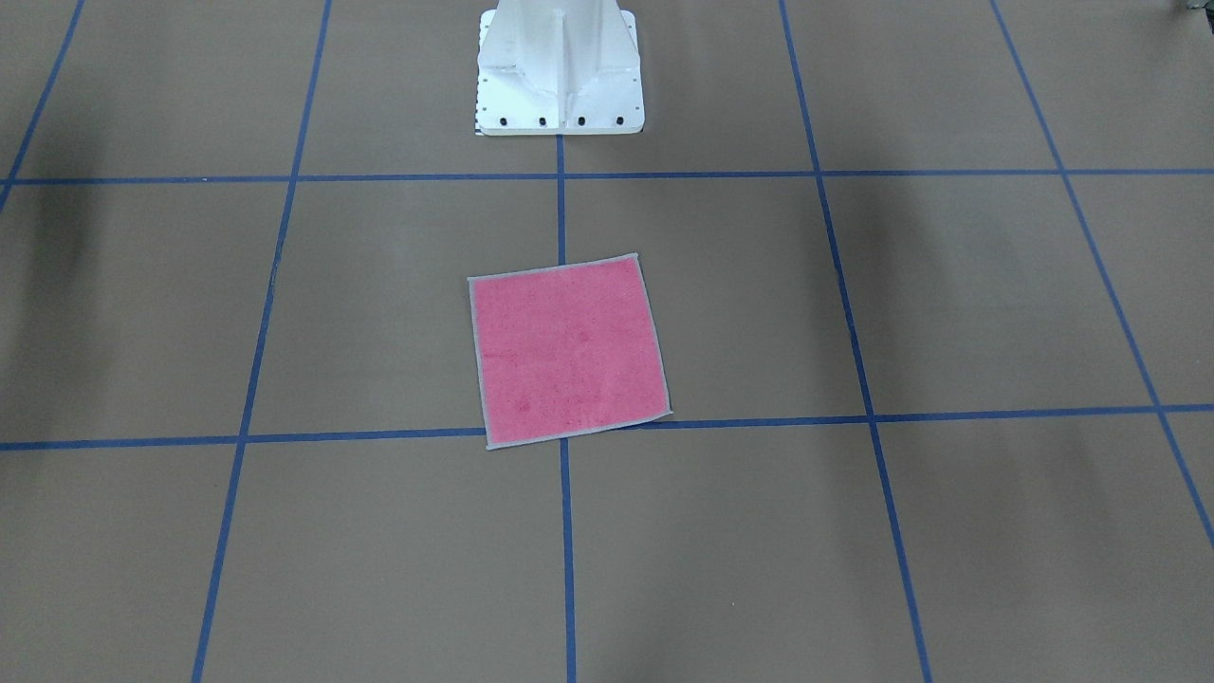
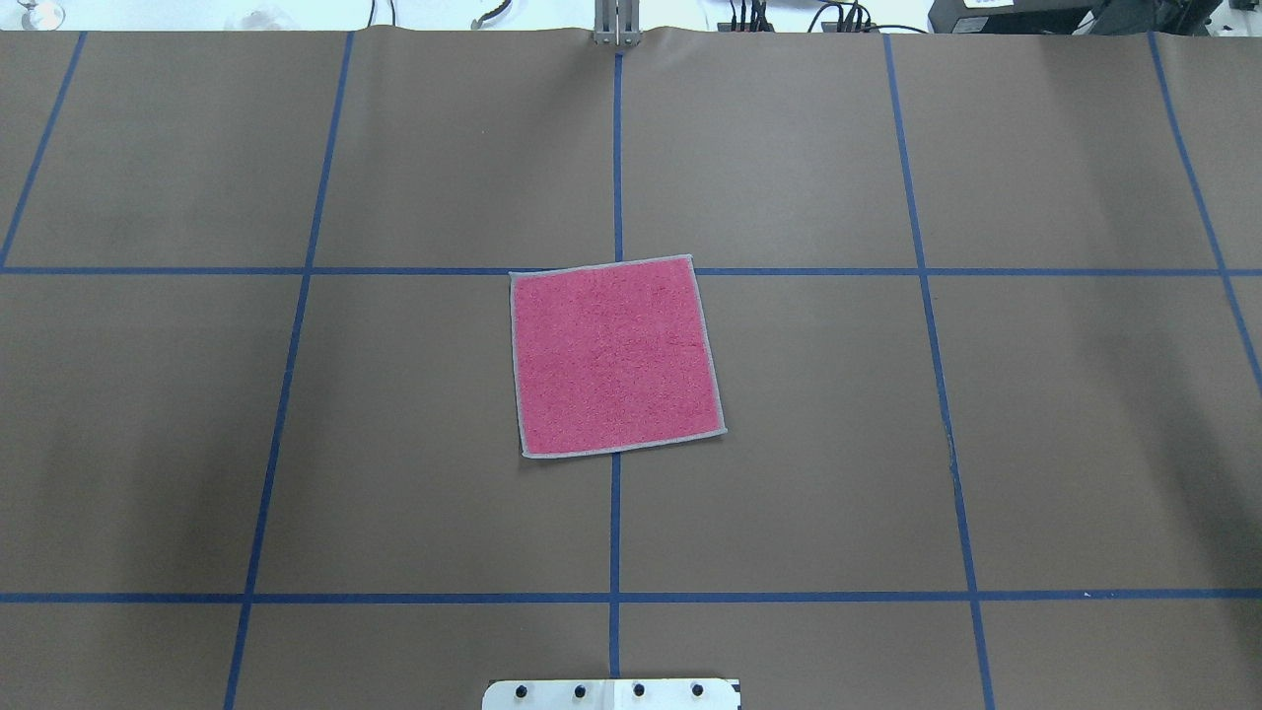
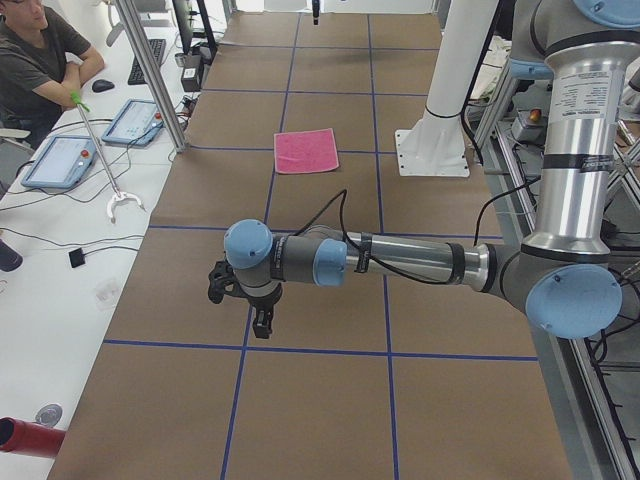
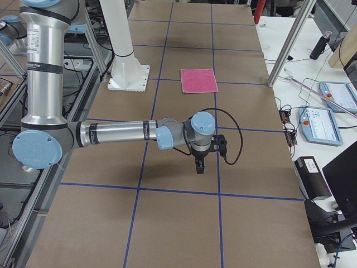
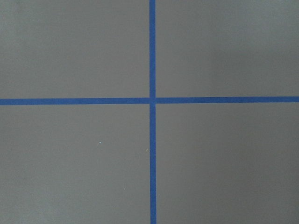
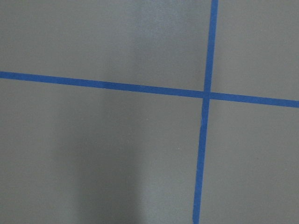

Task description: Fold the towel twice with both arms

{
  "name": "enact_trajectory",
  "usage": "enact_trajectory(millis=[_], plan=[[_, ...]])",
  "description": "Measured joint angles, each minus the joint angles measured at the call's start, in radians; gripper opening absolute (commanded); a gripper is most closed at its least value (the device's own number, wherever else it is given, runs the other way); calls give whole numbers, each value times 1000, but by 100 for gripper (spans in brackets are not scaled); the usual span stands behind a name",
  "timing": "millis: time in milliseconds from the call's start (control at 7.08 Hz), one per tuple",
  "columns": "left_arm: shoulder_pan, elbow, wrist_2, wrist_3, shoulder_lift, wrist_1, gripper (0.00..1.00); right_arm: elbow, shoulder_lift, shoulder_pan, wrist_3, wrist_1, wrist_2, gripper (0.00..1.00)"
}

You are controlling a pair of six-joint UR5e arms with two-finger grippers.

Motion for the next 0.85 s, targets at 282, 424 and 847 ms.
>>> enact_trajectory(millis=[282, 424, 847], plan=[[21, -26, -29, -82, -8, -2, 100, 70, 8, -100, 190, 10, 11, 100], [36, -42, -46, -134, -13, -16, 100, 105, 19, -176, 348, 53, -1, 100], [112, -64, -58, -341, -41, -115, 100, 135, 147, -525, 1023, 310, -223, 100]])
